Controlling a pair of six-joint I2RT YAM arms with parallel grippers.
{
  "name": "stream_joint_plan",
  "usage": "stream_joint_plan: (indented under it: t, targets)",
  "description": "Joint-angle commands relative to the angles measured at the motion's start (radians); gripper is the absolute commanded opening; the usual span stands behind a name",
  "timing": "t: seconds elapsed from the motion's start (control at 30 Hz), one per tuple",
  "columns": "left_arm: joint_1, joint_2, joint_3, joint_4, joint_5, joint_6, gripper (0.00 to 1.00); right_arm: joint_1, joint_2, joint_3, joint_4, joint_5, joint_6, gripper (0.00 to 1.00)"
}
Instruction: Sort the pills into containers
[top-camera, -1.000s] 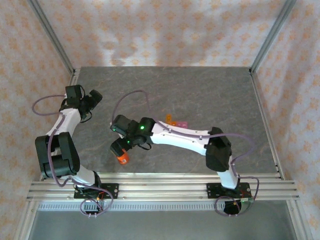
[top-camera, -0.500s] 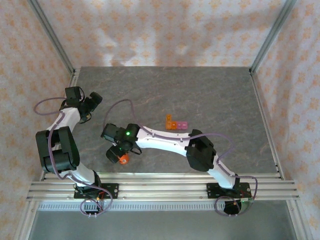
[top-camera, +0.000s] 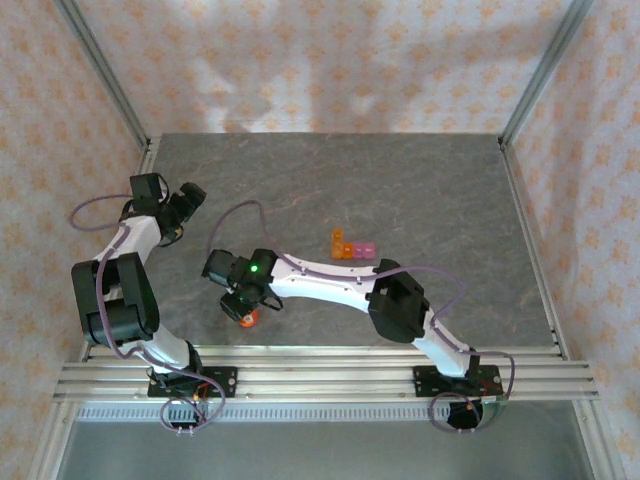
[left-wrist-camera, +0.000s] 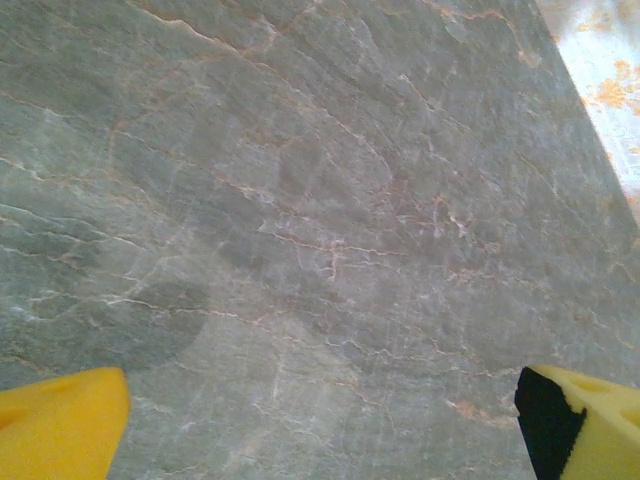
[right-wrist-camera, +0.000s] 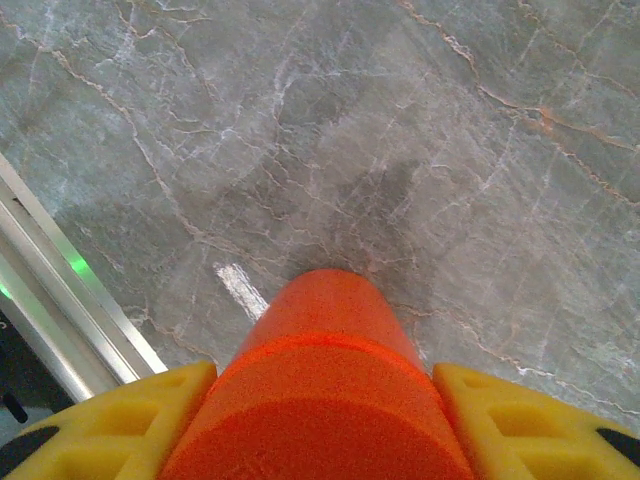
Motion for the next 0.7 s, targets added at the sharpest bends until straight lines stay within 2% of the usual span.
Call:
stream_joint_plan:
  t: [0.0, 0.1, 0.23, 0.43, 0.67]
  targets:
    - [0.008, 0.014, -0.022, 0.065, 0.068, -0.033, 1.00, -0.022, -0.080, 0.002, -0.037, 0.048, 0.011, 0.38]
    - [0.002, 0.015, -0.043, 0.141, 0.109, -0.065, 1.00, -0.058, -0.149, -0.047, -0.028, 0.070, 0.011, 0.38]
    - [-0.029, 0.018, -0.029, 0.134, 0.121, -0.048, 1.00, -0.123, -0.251, -0.130, -0.011, 0.099, 0.014, 0.38]
    - [-0.142, -0.015, -0.005, 0.076, 0.080, 0.079, 1.00, -0.246, -0.384, -0.197, -0.007, 0.084, 0.015, 0.38]
    - [-0.270, -0.077, -0.032, 0.169, 0.017, 0.153, 1.00, -0.396, -0.521, -0.264, -0.002, 0.104, -0.031, 0.39]
